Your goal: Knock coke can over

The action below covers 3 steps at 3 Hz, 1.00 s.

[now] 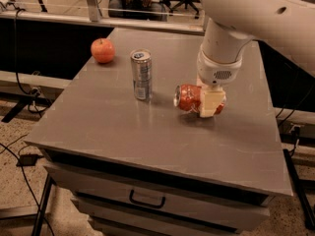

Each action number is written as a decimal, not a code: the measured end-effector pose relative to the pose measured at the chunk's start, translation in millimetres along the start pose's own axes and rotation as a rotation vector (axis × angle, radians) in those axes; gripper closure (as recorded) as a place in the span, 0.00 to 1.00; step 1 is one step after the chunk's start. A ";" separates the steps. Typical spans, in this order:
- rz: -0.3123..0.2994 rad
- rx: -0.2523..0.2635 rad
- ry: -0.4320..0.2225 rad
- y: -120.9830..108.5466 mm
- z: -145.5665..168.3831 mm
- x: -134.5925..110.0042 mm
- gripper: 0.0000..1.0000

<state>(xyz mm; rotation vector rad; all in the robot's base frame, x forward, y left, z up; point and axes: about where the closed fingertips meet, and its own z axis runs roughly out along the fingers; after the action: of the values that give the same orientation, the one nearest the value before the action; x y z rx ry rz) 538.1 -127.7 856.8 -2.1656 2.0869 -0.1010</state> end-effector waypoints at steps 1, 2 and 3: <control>-0.019 -0.049 -0.021 2.3 10.2 -6.8 0.00; -0.010 -0.077 -0.088 0.3 16.3 -5.9 0.00; 0.066 -0.069 -0.316 -9.0 17.2 11.3 0.00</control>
Offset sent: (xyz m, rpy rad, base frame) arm 0.0020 0.0053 -0.0134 0.2846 0.1404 0.0043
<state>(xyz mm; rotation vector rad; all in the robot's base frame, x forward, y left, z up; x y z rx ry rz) 549.8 -137.8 840.6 -1.9912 2.0013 0.3031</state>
